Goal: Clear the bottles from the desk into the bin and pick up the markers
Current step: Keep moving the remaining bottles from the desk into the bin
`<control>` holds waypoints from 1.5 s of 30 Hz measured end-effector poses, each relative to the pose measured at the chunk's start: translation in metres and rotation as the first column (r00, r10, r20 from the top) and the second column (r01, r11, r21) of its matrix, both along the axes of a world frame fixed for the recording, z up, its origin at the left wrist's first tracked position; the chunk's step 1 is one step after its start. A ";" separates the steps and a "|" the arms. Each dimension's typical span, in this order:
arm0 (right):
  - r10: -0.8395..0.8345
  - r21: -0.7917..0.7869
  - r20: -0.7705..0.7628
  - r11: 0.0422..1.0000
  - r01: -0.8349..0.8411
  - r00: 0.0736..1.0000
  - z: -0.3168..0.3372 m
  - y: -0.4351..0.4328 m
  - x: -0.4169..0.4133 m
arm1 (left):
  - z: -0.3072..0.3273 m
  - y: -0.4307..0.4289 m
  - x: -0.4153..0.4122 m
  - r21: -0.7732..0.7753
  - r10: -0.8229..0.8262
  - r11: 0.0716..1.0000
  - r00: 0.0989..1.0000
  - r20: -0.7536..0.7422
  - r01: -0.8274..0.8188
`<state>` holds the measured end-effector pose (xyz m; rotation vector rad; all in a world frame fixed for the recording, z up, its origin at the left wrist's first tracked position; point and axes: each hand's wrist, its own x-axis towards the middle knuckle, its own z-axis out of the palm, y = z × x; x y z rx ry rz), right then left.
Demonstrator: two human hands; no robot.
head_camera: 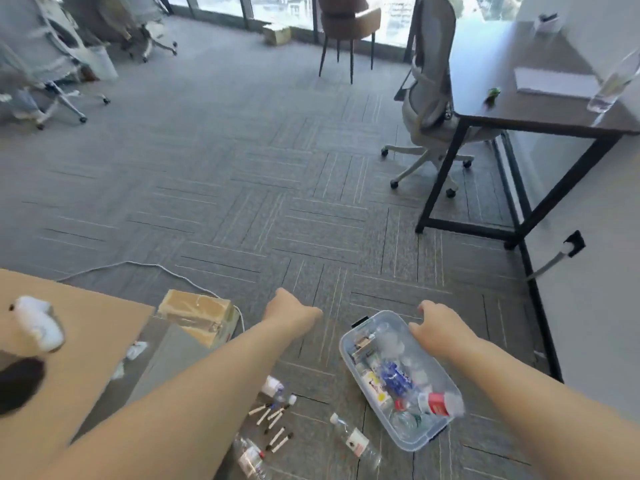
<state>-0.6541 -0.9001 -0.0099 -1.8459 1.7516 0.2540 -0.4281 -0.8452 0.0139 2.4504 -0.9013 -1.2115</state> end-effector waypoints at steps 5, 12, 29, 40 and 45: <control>0.178 -0.108 0.021 0.979 -0.175 0.984 0.068 0.019 0.113 | 0.055 0.040 0.103 -0.112 0.103 0.989 0.992 0.078 -0.094; 0.419 -0.223 0.016 0.887 -0.405 0.908 0.162 0.067 0.300 | 0.135 0.133 0.269 -0.274 0.313 0.919 0.947 0.071 -0.284; 0.862 -0.199 0.061 0.505 -0.840 0.504 0.130 0.304 0.686 | 0.074 0.459 0.544 -0.117 0.822 0.569 0.559 0.111 -0.814; 0.778 0.008 0.073 0.626 -0.780 0.624 -0.002 0.377 0.786 | -0.008 0.521 0.582 -0.027 0.781 0.610 0.595 0.189 -0.792; 0.763 0.022 0.168 0.631 -0.776 0.625 -0.007 0.405 0.786 | -0.007 0.571 0.592 0.008 0.836 0.519 0.509 0.205 -0.855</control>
